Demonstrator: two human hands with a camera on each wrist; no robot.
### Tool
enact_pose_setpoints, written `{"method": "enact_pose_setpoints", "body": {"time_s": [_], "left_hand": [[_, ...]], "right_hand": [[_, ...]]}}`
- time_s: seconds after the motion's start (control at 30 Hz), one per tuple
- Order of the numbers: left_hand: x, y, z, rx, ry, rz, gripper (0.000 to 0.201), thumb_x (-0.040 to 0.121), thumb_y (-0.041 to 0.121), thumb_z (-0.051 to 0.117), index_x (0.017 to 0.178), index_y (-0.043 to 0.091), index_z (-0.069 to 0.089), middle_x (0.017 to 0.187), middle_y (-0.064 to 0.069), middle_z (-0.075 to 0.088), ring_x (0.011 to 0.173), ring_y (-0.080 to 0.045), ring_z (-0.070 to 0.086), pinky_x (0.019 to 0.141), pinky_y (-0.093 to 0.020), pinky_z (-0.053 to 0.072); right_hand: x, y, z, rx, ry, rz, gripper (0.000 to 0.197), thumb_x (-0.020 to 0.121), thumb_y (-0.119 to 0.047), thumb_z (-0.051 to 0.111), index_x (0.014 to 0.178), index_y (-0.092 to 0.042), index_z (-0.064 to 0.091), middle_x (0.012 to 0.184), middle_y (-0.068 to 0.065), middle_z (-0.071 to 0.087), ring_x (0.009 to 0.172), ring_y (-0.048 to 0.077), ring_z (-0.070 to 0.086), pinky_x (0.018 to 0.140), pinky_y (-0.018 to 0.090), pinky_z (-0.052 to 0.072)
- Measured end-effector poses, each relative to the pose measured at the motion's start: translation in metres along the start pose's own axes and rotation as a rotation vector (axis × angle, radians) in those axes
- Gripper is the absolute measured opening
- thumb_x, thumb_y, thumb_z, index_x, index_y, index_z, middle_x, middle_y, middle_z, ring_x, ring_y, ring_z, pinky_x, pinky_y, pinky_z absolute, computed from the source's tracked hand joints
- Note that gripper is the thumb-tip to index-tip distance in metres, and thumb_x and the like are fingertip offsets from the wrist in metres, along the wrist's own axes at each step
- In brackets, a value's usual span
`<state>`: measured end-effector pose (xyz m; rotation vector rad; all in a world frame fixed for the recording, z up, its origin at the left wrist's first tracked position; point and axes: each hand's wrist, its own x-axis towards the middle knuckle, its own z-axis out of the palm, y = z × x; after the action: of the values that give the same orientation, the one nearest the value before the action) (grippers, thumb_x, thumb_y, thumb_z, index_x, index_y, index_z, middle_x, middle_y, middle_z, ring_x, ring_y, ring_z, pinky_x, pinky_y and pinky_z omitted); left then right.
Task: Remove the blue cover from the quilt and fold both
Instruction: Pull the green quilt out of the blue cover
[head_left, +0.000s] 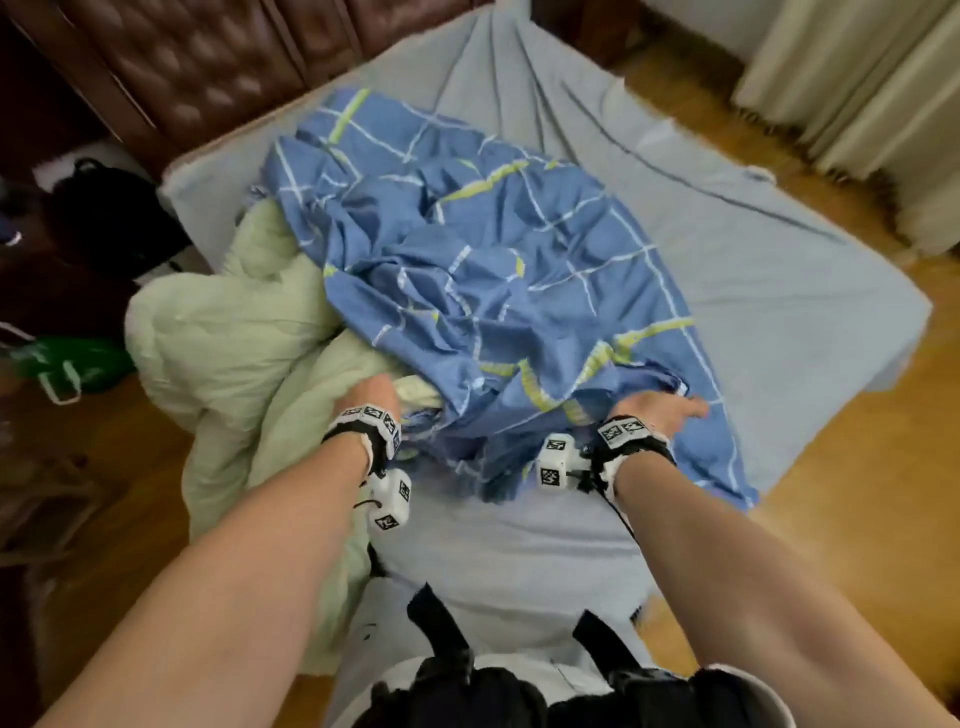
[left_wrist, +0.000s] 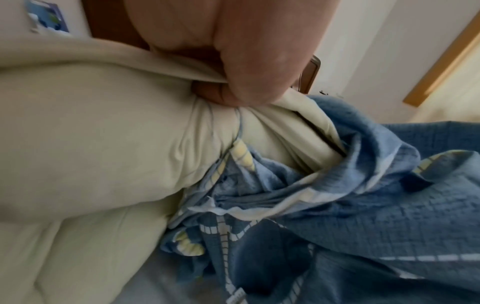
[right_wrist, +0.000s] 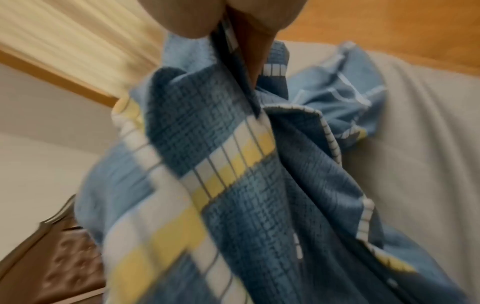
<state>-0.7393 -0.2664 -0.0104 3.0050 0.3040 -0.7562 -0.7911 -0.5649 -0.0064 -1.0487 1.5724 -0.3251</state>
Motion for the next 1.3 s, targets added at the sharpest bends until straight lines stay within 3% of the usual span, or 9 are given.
{"method": "enact_pose_setpoints", "body": {"time_s": [0.17,0.27,0.47,0.57,0.7,0.87,1.0,1.17,1.3], "left_hand": [[-0.02,0.04,-0.012,-0.04,0.014,0.009,0.024,0.093,0.011,0.048,0.104,0.001,0.066,0.112,-0.02,0.067,0.102,-0.038,0.064,0.082,-0.039,0.049],[-0.023,0.049,-0.004,-0.031,-0.022,0.019,0.026,0.094,0.013,0.049,0.108,0.002,0.067,0.114,-0.019,0.067,0.104,-0.037,0.064,0.081,-0.037,0.048],[-0.017,0.033,0.014,-0.041,-0.044,0.108,0.023,0.09,0.011,0.052,0.106,0.005,0.068,0.109,-0.02,0.068,0.101,-0.038,0.063,0.078,-0.038,0.047],[-0.01,0.018,0.011,-0.066,-0.031,0.136,0.024,0.09,0.007,0.049,0.105,0.004,0.068,0.11,-0.021,0.067,0.102,-0.039,0.062,0.078,-0.037,0.045],[-0.001,0.007,-0.001,-0.092,-0.069,0.187,0.025,0.09,0.002,0.046,0.106,0.001,0.067,0.113,-0.025,0.065,0.106,-0.041,0.06,0.082,-0.037,0.044],[-0.006,0.011,-0.013,-0.071,-0.065,0.194,0.025,0.09,0.001,0.043,0.103,0.0,0.064,0.112,-0.024,0.064,0.104,-0.041,0.059,0.085,-0.039,0.045],[-0.016,0.026,-0.026,-0.042,0.016,0.211,0.024,0.089,0.005,0.043,0.104,0.003,0.062,0.111,-0.023,0.064,0.101,-0.041,0.059,0.083,-0.041,0.046],[-0.016,0.027,-0.048,-0.023,0.132,0.147,0.026,0.09,0.006,0.045,0.108,0.004,0.064,0.114,-0.024,0.064,0.105,-0.041,0.06,0.084,-0.042,0.048],[-0.012,0.02,-0.058,-0.035,0.186,0.067,0.03,0.092,0.008,0.042,0.11,0.008,0.067,0.117,-0.019,0.065,0.106,-0.039,0.061,0.086,-0.042,0.049]], "right_hand": [[0.025,-0.044,-0.039,-0.066,-0.067,-0.241,0.037,0.102,-0.011,0.029,0.139,-0.005,0.03,0.131,0.026,0.052,0.11,0.039,0.054,0.085,0.037,0.035],[0.036,-0.005,-0.043,-0.284,-0.163,-0.272,0.06,0.091,-0.012,0.055,0.142,-0.004,0.026,0.136,0.027,0.047,0.121,0.042,0.05,0.099,0.04,0.036],[0.014,0.106,-0.019,-0.737,-0.394,0.046,0.052,0.101,-0.026,0.04,0.146,-0.003,0.027,0.147,0.023,0.038,0.134,0.038,0.041,0.111,0.043,0.034],[-0.016,0.147,0.006,-0.468,-0.723,0.277,0.06,0.107,-0.04,0.009,0.149,-0.001,0.028,0.149,0.026,0.037,0.134,0.04,0.041,0.1,0.046,0.042],[-0.057,0.155,0.038,-0.02,-0.981,0.646,0.063,0.087,-0.076,0.042,0.119,-0.022,0.051,0.126,0.021,0.055,0.119,0.045,0.055,0.078,0.054,0.053],[-0.049,0.103,0.066,-0.186,-0.831,0.25,0.05,0.103,-0.027,0.041,0.147,-0.006,0.031,0.148,0.019,0.036,0.128,0.041,0.048,0.085,0.046,0.058],[-0.039,0.069,0.054,-0.887,-0.722,-0.543,0.086,0.1,-0.051,0.04,0.152,0.002,-0.005,0.16,0.022,0.005,0.146,0.032,0.02,0.114,0.038,0.03],[-0.011,0.016,-0.006,-1.277,-0.628,-0.722,0.037,0.102,-0.021,0.041,0.133,-0.009,0.057,0.142,0.007,0.053,0.135,0.022,0.045,0.112,0.034,0.029],[0.008,-0.022,-0.033,-1.572,-0.446,-0.802,0.035,0.098,-0.023,0.047,0.127,-0.012,0.062,0.137,0.002,0.058,0.132,0.019,0.048,0.11,0.035,0.032]]}}
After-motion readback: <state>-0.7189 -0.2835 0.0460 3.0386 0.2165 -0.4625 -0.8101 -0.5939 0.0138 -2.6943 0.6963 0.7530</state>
